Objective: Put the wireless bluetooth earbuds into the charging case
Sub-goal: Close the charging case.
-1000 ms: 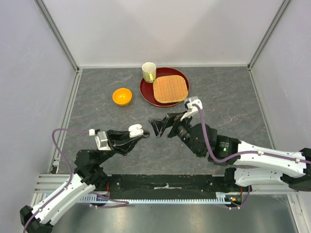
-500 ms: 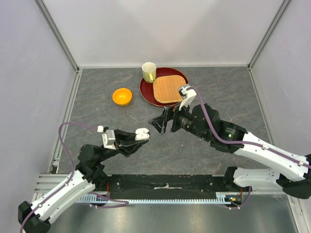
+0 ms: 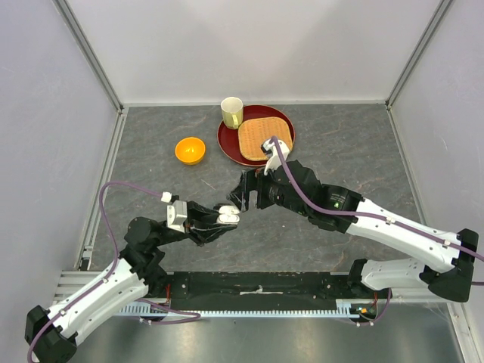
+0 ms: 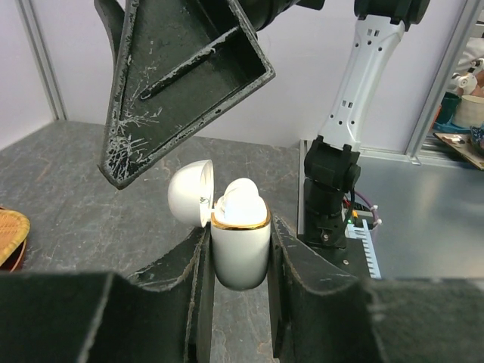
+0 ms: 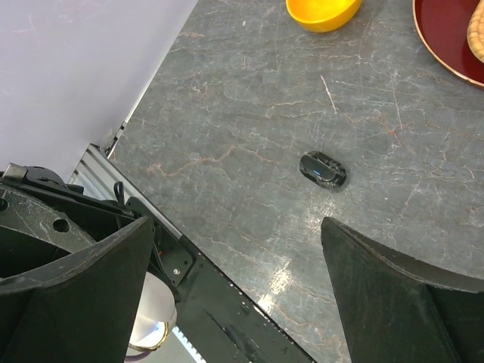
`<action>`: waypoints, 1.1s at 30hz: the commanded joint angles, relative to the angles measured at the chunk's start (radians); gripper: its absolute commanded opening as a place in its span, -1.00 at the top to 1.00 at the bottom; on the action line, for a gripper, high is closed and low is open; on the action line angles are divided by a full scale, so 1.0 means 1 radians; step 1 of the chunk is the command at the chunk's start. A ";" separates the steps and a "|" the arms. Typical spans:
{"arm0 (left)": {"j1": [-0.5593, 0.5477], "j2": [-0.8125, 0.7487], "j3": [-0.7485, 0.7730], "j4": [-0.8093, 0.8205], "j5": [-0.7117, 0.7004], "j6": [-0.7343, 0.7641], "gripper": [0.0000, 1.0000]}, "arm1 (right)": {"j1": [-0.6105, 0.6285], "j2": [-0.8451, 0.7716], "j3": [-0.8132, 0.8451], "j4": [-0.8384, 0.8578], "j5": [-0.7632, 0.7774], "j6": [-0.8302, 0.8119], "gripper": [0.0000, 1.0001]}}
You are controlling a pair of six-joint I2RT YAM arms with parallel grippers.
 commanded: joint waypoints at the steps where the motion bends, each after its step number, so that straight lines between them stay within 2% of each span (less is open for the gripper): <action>1: 0.000 0.007 0.036 0.058 0.033 -0.023 0.95 | -0.004 0.016 0.008 0.017 -0.026 0.024 -0.96; 25: 0.002 0.025 0.025 0.075 -0.009 -0.026 0.96 | -0.004 0.025 -0.037 0.048 -0.089 0.038 -0.96; 33: 0.000 0.024 0.019 0.073 -0.069 -0.029 0.96 | -0.003 0.005 -0.058 0.046 -0.088 0.033 -0.96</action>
